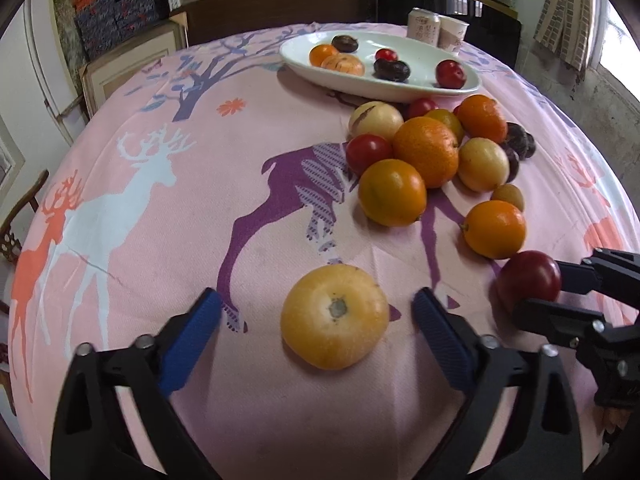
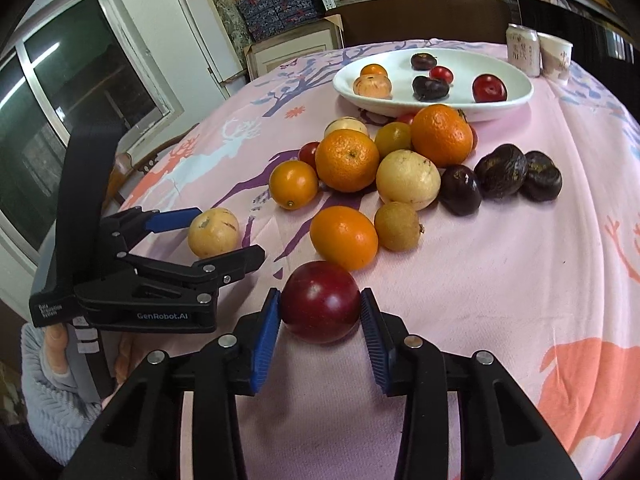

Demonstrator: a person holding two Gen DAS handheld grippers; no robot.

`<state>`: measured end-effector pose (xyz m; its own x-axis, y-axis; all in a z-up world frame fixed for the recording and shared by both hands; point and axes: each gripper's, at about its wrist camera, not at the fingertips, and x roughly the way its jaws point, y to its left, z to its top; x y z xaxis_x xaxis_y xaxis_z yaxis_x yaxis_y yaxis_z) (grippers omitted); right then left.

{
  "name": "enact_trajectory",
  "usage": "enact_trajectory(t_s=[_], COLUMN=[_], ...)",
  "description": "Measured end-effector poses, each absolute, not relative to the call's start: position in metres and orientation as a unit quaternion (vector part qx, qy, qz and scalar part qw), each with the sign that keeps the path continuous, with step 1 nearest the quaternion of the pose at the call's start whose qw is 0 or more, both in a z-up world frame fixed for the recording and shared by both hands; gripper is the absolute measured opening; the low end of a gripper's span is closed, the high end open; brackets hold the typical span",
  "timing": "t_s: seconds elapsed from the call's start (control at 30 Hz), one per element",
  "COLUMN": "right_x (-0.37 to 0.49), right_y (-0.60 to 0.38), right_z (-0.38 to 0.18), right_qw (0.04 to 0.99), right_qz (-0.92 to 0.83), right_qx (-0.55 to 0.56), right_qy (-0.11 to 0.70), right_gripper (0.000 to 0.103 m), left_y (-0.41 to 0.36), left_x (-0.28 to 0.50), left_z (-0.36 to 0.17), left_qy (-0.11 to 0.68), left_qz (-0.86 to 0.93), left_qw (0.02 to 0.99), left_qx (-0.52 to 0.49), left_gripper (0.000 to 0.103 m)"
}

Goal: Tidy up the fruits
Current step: 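Grasp the large pale yellow fruit with the left gripper while the right gripper grasps a red plum, then carry both fruits onto the white plate and open both grippers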

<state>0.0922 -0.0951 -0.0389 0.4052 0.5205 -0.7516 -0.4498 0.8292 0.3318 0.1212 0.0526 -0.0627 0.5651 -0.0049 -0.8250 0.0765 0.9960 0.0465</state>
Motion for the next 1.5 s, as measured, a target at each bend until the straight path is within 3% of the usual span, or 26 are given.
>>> enact_trajectory(t_s=[0.1,0.3,0.83,1.1,1.4,1.47,1.5], right_x=[0.092,0.092,0.096,0.185,0.301,0.317,0.322], right_y=[-0.099,-0.100,-0.120,-0.147,-0.167,-0.166,-0.167], right_z=[-0.039,-0.039,-0.010,0.047,0.016,0.009,0.005], right_qw=[0.836,0.836,0.858,0.907,0.904,0.900,0.898], right_qz=[0.292,0.292,0.294,0.209,0.148,0.159,0.163], right_qx=[0.054,0.056,0.078,0.059,0.102,0.112,0.123], right_qy=[0.461,0.460,0.415,0.359,0.388,0.391,0.390], right_gripper=[0.041,0.041,0.040,0.040,0.040,0.041,0.042], left_y=[0.051,0.056,0.064,0.029,-0.028,-0.025,-0.024], left_x=[0.116,0.114,0.137,0.228,0.306,0.310,0.311], left_z=[-0.059,-0.056,-0.023,0.028,-0.014,-0.019,-0.021], left_qy=[0.456,0.457,0.434,0.391,0.434,0.436,0.436], left_qz=[-0.024,-0.036,-0.044,-0.060,-0.099,-0.104,-0.106], left_qw=[0.889,0.889,0.900,0.918,0.895,0.894,0.894], left_qx=[0.041,0.016,-0.015,-0.009,0.018,0.013,0.009], left_gripper=[0.052,0.043,0.043,0.043,0.043,0.051,0.071])
